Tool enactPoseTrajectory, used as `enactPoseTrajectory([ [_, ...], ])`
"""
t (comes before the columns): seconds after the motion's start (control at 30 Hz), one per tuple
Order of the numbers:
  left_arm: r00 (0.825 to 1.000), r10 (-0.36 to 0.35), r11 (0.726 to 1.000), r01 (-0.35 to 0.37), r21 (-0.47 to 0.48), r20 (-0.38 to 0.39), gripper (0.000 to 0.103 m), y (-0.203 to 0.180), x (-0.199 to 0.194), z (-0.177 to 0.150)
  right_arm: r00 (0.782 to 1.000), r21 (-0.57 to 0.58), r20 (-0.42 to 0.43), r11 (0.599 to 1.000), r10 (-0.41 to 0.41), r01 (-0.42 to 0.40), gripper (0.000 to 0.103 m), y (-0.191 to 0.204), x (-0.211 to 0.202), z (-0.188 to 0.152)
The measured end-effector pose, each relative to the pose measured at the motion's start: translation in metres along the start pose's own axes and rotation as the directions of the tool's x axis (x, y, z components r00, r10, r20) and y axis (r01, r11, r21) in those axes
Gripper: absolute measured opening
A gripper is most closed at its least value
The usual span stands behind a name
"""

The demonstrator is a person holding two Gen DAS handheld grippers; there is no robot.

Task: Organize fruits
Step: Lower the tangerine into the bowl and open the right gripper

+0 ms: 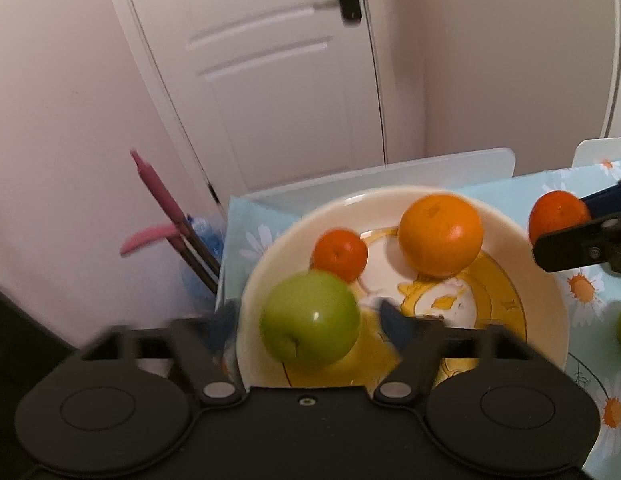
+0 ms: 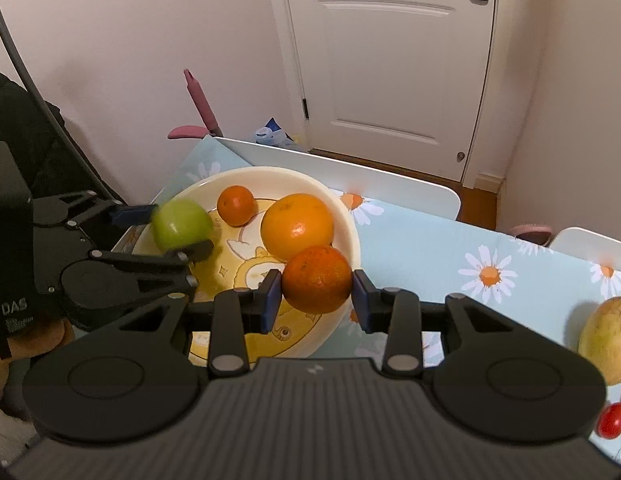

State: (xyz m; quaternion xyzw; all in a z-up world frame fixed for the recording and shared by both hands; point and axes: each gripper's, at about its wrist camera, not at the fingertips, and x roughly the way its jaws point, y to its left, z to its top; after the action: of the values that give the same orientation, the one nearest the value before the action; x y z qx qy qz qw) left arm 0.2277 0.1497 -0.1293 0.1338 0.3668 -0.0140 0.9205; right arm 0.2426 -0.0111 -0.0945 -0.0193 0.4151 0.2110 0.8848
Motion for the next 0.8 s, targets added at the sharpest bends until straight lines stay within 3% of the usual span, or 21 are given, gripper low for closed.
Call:
enactPoseTrajectory([
  [0.07,0.999,0.0,1.0,0.0,-0.008,0.036,0.1,0.002,-0.009,0.001,1.0,0.001,0.006,1.0,0.003,-0.003,0.052,-0.001,-0.004,0.001],
  [0.43,1.0,0.002,0.995,-0.004,-0.103,-0.021,0.102,0.004,-0.039,-0.007,0.999,-0.083,0.001,0.996,0.035,-0.034,0.052,-0.003,-0.009,0.008],
  [0.8,0.998,0.022,0.987,-0.03,-0.156,-0.053,0.102,-0.002,-0.068,-0.027,0.995,-0.219,-0.06,0.971,0.083,-0.095,0.052,0.013,0.027,0.002],
])
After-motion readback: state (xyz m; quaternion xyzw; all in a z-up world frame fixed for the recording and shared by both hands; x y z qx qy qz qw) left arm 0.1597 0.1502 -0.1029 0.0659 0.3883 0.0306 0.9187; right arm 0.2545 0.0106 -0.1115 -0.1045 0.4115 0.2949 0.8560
